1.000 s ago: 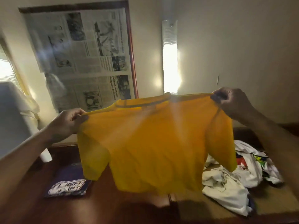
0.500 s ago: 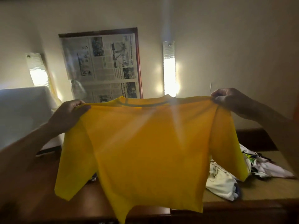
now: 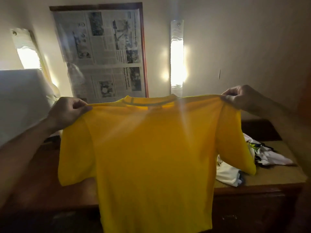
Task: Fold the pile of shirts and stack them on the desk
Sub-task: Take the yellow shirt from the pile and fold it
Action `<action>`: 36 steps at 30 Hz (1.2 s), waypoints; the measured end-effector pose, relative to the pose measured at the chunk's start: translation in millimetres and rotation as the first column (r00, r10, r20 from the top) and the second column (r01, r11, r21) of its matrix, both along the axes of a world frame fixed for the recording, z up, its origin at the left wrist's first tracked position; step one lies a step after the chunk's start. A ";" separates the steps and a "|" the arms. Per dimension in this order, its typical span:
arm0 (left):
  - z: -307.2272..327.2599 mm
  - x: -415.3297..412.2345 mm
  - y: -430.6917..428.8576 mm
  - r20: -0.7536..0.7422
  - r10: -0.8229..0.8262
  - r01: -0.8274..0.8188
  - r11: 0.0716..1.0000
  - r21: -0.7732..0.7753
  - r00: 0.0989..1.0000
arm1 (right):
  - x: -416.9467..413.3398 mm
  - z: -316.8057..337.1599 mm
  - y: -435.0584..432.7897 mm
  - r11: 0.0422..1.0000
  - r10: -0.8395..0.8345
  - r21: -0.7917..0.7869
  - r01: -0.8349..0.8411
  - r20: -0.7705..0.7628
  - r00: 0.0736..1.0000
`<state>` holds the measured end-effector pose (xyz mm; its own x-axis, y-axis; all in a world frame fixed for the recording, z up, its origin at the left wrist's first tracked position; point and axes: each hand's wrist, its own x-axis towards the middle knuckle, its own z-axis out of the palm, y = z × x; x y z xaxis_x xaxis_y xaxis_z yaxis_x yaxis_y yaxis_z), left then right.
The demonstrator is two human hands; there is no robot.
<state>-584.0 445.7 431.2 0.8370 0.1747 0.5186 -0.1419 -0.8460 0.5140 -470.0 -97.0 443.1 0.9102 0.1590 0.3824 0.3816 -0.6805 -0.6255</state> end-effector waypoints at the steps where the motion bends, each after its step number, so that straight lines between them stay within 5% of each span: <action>1: -10.6 8.2 5.1 -0.026 -0.002 0.002 1.000 0.005 1.000 | 7.2 -9.7 2.6 1.000 0.004 -0.014 -0.004 -0.024 1.000; 17: -222.0 144.0 45.2 -0.380 0.041 -0.062 0.997 -0.043 0.924 | 134.8 -210.8 55.8 0.975 -0.177 -0.184 0.123 -0.320 0.931; 36: -303.1 362.8 63.9 -0.518 0.113 -0.130 0.992 0.003 0.848 | 400.0 -319.8 69.9 0.977 -0.065 -0.208 -0.035 -0.456 0.887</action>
